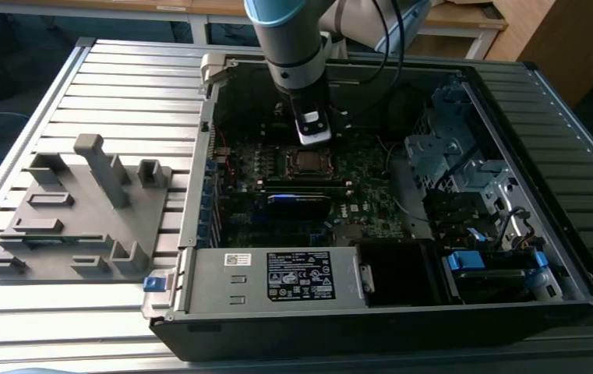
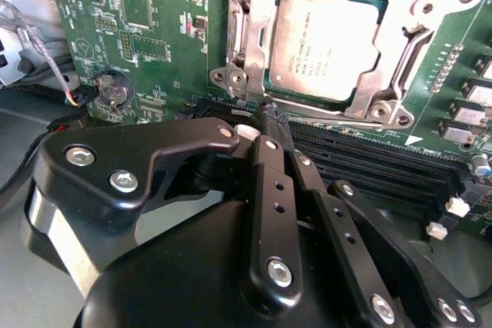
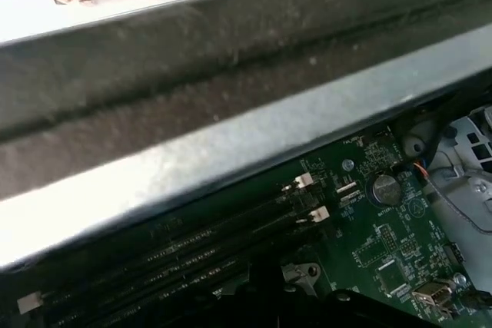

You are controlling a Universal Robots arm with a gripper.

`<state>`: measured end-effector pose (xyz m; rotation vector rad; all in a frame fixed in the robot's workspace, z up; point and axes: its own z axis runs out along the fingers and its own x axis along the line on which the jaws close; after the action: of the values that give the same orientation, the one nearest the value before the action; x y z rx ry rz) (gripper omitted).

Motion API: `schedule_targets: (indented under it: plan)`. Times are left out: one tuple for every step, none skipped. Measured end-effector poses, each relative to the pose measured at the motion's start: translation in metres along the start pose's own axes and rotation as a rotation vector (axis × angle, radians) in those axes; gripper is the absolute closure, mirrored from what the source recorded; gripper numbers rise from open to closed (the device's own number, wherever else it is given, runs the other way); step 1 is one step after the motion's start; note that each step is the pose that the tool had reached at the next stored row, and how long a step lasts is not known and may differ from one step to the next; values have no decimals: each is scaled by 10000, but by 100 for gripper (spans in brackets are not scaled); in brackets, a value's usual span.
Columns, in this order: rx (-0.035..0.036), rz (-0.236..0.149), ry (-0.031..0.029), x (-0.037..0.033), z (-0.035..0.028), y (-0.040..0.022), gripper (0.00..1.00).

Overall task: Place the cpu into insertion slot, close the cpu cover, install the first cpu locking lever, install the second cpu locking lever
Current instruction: 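Install the first cpu locking lever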

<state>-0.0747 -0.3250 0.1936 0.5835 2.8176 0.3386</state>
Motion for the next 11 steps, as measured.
schedule_targets:
  plan:
    - [-1, -5, 1, 1, 4, -1, 89]
    - [-1, -7, 2, 1, 5, -2, 89]
    - [0, -9, 2, 1, 5, -2, 89]
    - [0, -9, 2, 1, 5, -2, 89]
    - [0, -9, 2, 1, 6, -2, 89]
    - [-2, -10, 2, 0, 5, -1, 89]
    - [-3, -10, 2, 0, 3, 1, 89]
    - [-4, -10, 1, 0, -1, 3, 89]
    - [-3, -9, 2, -1, -6, 4, 89]
    - [-3, -9, 1, -2, -14, 7, 89]
    - [-3, -9, 1, -4, -22, 9, 89]
